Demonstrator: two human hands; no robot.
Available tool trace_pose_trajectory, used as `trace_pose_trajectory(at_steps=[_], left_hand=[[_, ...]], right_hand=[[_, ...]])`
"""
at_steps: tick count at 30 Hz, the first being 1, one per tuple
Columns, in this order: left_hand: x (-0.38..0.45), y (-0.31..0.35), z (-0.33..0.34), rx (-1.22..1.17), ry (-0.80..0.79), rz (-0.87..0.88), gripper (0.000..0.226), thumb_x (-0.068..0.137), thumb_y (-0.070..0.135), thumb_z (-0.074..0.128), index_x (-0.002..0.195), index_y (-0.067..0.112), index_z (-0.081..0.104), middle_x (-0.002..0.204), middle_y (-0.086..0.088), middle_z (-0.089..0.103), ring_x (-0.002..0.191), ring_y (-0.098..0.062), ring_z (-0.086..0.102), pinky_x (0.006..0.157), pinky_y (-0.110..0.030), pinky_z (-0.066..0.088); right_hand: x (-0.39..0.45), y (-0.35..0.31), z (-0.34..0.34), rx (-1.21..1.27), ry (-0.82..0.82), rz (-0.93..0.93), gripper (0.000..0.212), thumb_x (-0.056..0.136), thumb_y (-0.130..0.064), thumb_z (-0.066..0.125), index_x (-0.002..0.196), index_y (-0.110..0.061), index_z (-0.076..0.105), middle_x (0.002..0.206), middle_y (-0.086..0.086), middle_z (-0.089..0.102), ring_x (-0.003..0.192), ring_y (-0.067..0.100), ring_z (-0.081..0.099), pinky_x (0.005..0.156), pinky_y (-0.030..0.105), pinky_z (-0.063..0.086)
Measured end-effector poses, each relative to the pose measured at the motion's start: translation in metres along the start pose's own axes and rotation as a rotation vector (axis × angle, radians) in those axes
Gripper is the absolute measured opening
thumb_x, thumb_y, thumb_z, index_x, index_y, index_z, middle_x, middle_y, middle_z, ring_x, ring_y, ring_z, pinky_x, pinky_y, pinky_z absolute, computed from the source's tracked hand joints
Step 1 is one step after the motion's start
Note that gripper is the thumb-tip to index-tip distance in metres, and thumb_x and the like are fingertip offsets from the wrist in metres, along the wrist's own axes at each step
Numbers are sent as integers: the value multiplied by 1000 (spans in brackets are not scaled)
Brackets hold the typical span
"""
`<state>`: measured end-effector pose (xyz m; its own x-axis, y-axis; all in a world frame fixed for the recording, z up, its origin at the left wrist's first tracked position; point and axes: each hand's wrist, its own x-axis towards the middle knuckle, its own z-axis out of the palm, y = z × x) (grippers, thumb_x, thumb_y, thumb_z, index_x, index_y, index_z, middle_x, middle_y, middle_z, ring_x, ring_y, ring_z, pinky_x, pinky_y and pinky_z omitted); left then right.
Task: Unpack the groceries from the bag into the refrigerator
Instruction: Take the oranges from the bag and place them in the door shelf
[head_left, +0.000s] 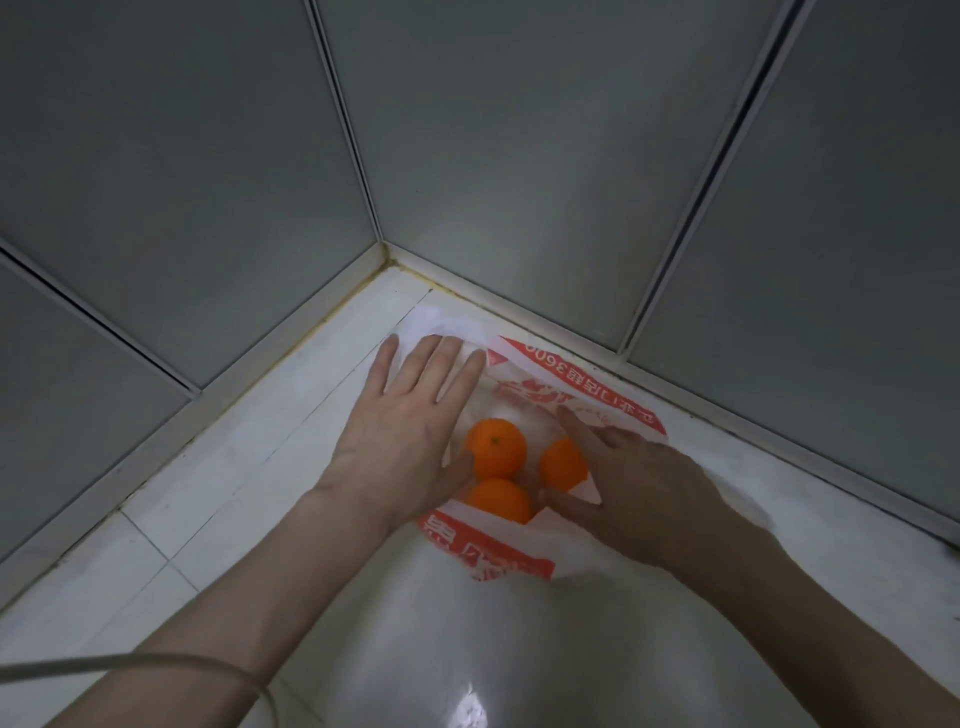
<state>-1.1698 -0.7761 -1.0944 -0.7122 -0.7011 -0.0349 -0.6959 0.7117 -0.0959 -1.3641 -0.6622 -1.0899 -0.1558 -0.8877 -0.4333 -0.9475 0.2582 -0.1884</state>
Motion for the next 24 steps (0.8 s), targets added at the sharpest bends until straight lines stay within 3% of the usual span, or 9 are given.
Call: trace_pose_trajectory(at_steps=[5,7,10,13,15,18,21,22,24], left_hand=[[-3,-6,-1,-11,10,14,93,89,68,50,162,26,11,169,-7,19,158,-29,11,125,-54,-9],[-4,-4,-5,-34,24,22,90,86,66,56,160,25,23,166,-6,28,156,-30,20,127,-51,1],[-8,2,-10,-83,125,64,73,84,53,64,148,21,47,152,-4,51,144,-26,43,123,-43,21],[-8,6,-7,-163,248,155,57,85,39,66,137,17,60,138,-4,62,130,-26,57,115,-39,36],[-4,6,-5,-195,232,178,59,87,35,66,142,18,56,144,-3,58,136,-25,52,115,-36,33],[3,0,0,-189,124,138,74,93,44,59,159,24,30,165,1,31,155,-21,24,122,-35,13],[8,-6,11,-153,1,117,82,98,52,49,163,32,3,172,3,5,158,-19,2,128,-38,4],[10,-7,16,-134,-35,113,83,99,53,47,162,33,-3,172,4,-1,158,-18,-3,128,-39,1],[13,-8,26,-110,-71,100,85,99,56,45,161,35,-10,171,3,-9,158,-19,-10,126,-40,-7]], right_hand=[[1,12,-3,-109,-60,93,120,77,-87,53,161,-28,-8,172,-1,12,156,26,21,125,50,20],[1,6,-9,-79,-19,52,104,86,-79,51,162,-28,3,170,-2,19,154,23,27,124,46,26],[0,-8,-18,102,166,-83,61,101,-53,49,156,-33,31,160,-11,38,146,14,39,119,39,34],[6,-8,-7,112,450,-249,42,101,-39,50,140,-23,57,142,0,61,128,24,60,107,49,51],[15,3,7,38,556,-307,44,99,-39,49,134,-17,62,134,6,67,119,29,66,99,52,56],[21,17,14,-24,440,-288,59,97,-48,57,149,-21,48,151,5,54,136,30,55,110,53,47],[24,29,17,-81,279,-201,97,85,-89,14,162,-29,20,169,-2,25,155,23,26,126,48,19],[27,31,17,-82,247,-189,109,76,-95,2,163,-30,14,171,-2,19,157,23,21,126,46,12],[38,35,17,-104,236,-187,117,70,-98,-4,164,-30,6,172,-2,13,159,22,14,128,44,5]])
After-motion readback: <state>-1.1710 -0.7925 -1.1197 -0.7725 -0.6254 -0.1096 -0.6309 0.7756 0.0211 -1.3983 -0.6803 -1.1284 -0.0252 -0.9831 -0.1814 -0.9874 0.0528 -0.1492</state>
